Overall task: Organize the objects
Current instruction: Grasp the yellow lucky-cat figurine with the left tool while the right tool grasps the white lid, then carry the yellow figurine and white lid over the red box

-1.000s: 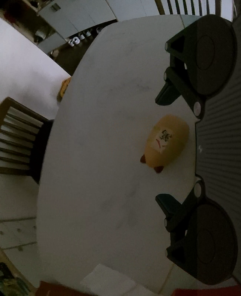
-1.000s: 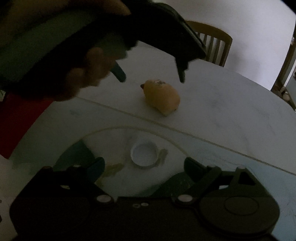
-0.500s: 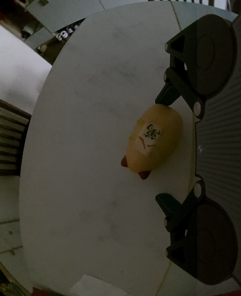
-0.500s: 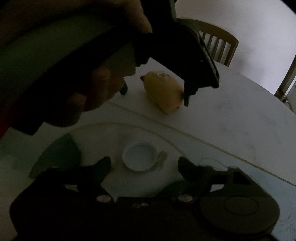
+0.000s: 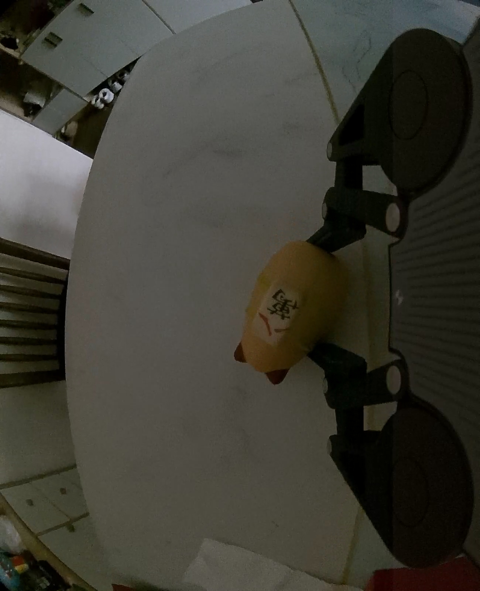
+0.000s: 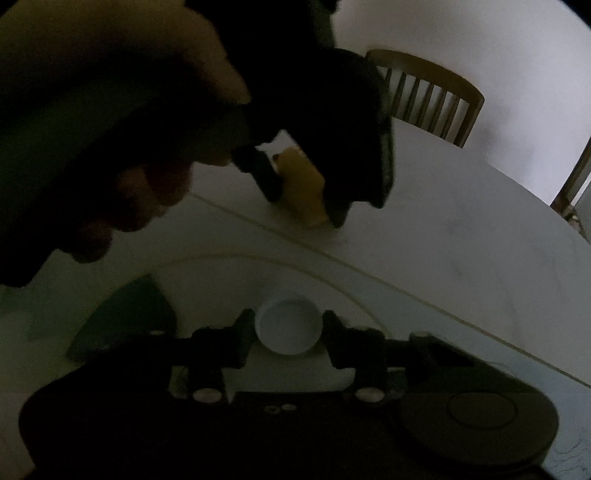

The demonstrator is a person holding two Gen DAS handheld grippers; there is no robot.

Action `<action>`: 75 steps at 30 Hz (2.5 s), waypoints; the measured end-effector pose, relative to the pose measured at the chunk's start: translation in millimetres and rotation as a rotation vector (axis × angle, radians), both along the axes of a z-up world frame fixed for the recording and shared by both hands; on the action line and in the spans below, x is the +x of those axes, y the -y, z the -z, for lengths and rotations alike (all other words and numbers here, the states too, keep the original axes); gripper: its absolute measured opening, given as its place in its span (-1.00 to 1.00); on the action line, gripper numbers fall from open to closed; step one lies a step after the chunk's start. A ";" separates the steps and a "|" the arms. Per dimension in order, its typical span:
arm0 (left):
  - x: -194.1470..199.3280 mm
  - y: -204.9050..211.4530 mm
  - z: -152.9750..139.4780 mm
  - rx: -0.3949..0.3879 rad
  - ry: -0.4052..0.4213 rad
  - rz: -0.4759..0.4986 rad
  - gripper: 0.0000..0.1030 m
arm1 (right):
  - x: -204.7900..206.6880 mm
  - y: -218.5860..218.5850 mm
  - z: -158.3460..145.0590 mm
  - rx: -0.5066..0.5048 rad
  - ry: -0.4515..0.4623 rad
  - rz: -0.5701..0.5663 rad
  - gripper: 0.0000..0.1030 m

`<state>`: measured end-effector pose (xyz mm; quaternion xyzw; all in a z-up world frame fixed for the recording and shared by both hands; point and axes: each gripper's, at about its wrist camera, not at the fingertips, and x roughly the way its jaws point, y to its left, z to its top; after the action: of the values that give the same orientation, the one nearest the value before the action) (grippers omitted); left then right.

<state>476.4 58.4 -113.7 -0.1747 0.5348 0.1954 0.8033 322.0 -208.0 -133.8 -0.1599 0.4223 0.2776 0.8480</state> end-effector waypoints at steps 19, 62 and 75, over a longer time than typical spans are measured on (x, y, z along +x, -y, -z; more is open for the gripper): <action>-92.9 25.7 -34.8 0.020 0.044 0.163 -0.01 | -38.7 33.7 -36.9 0.039 -0.044 0.066 -0.27; -345.0 -90.2 -131.3 0.050 0.197 0.303 0.00 | -148.2 -135.8 -139.0 0.166 0.001 0.032 -0.27; -386.8 -173.1 -119.9 0.093 0.134 0.203 0.00 | -148.2 -205.6 -131.9 0.133 0.007 -0.008 -0.27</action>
<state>89.6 231.4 6.2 -0.0950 0.4852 0.1257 0.8601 173.7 -2.4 -2.0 -0.1057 0.3991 0.3078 0.8572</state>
